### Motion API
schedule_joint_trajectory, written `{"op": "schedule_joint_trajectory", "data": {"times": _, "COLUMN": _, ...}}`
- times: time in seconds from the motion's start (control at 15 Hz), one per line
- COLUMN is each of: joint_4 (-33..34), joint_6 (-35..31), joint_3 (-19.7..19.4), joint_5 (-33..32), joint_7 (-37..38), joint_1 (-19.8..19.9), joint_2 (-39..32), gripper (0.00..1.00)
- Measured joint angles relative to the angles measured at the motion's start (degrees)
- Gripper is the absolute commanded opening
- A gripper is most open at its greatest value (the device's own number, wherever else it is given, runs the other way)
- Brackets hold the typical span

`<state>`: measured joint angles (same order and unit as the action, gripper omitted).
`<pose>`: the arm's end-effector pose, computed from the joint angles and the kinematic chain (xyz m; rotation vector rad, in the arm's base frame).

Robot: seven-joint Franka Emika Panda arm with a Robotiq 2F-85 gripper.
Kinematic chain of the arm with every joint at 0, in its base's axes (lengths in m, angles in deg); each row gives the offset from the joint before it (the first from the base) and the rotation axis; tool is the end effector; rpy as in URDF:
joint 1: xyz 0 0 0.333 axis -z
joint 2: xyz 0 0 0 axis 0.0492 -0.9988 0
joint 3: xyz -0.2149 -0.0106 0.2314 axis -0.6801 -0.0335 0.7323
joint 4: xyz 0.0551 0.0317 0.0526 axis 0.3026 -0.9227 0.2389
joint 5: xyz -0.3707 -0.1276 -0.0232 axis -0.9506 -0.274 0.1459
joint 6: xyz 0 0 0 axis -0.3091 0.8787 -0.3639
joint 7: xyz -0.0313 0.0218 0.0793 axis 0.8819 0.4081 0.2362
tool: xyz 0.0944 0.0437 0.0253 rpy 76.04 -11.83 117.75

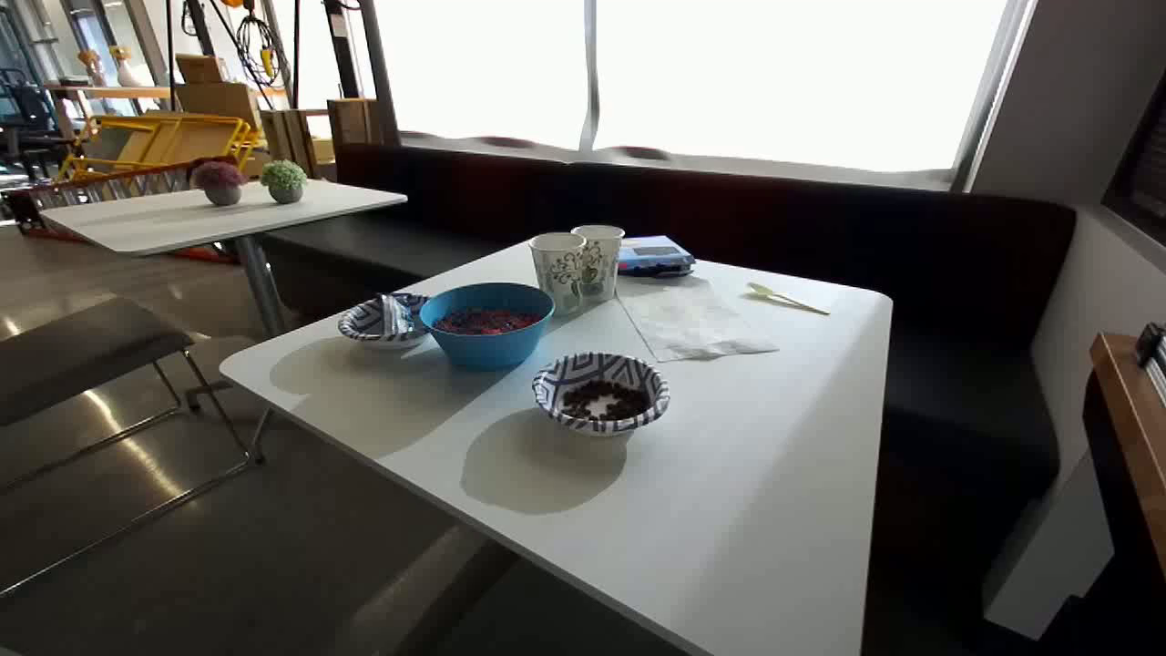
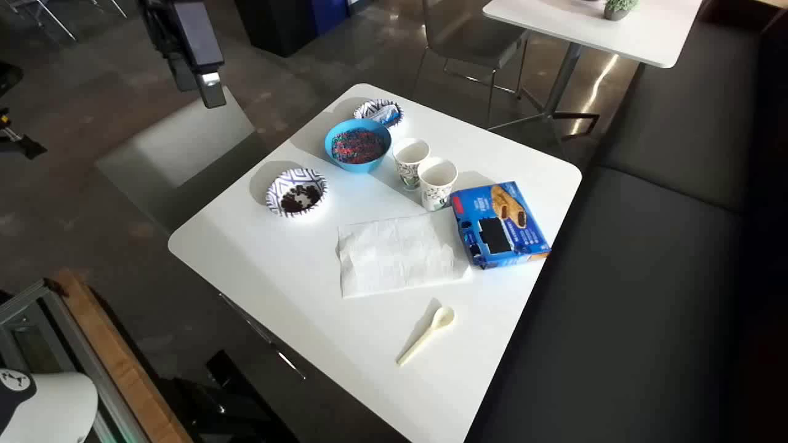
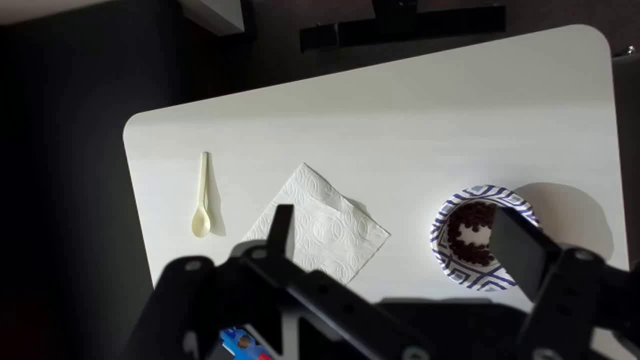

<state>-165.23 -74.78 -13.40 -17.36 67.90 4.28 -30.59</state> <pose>0.4584 0.0318 0.4635 2.8967 -0.1038 -0.3155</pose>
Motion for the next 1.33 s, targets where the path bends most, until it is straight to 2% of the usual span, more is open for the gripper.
{"op": "schedule_joint_trajectory", "data": {"times": 0.8, "joint_4": -0.2, "joint_6": -1.6, "joint_3": -1.0, "joint_5": -0.7, "joint_7": 0.3, "joint_1": -0.1, "joint_2": 0.0, "gripper": 1.0}}
{"op": "schedule_joint_trajectory", "data": {"times": 1.0, "joint_4": -2.6, "joint_6": -6.1, "joint_3": -4.9, "joint_5": -1.0, "joint_7": -0.2, "joint_1": 1.2, "joint_2": 0.5, "gripper": 1.0}}
{"op": "schedule_joint_trajectory", "data": {"times": 1.33, "joint_4": -12.3, "joint_6": -20.4, "joint_3": -12.5, "joint_5": -4.2, "joint_7": -3.1, "joint_1": 6.4, "joint_2": 0.9, "gripper": 1.0}}
